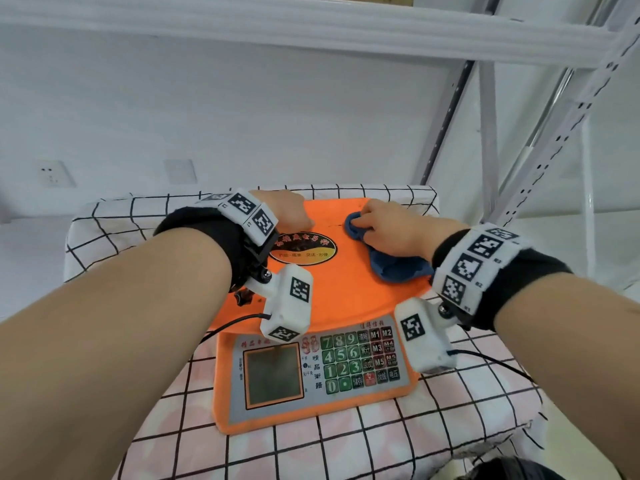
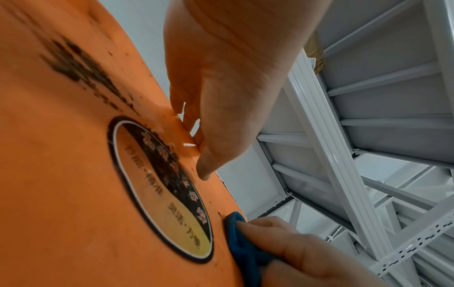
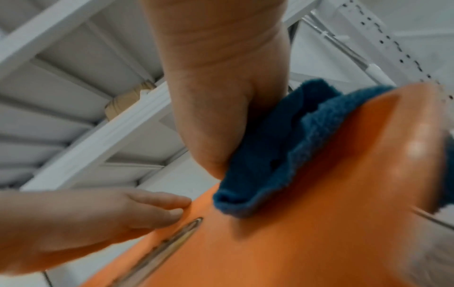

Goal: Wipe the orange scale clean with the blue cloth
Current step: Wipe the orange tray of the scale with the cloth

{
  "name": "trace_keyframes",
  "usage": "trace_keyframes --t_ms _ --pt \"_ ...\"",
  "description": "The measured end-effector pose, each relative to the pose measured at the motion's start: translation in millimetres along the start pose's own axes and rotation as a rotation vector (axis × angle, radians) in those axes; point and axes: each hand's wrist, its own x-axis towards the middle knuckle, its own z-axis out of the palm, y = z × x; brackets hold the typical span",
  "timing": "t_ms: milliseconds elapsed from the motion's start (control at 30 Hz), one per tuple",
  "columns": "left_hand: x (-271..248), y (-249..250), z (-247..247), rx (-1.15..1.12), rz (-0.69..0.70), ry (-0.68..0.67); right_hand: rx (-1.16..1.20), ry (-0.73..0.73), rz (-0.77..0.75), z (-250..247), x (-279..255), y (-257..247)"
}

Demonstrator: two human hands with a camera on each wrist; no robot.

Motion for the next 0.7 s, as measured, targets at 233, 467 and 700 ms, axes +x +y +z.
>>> trace_keyframes --t_ms 233,467,700 --pt "1.3 -3.3 -1.6 -0.007 0.020 -0.018 0.046 -0.072 -0.050 -4.0 -26.1 -6.6" --pt "-3.6 -3.9 -3.0 -0.015 0.030 -0.012 0.098 -0.070 -0.022 -7.6 -14.8 -22.0" --pt "-7.0 -5.0 -2.8 0.016 0.028 0.001 0.052 -0.043 0.024 -15.5 -3.0 -23.5"
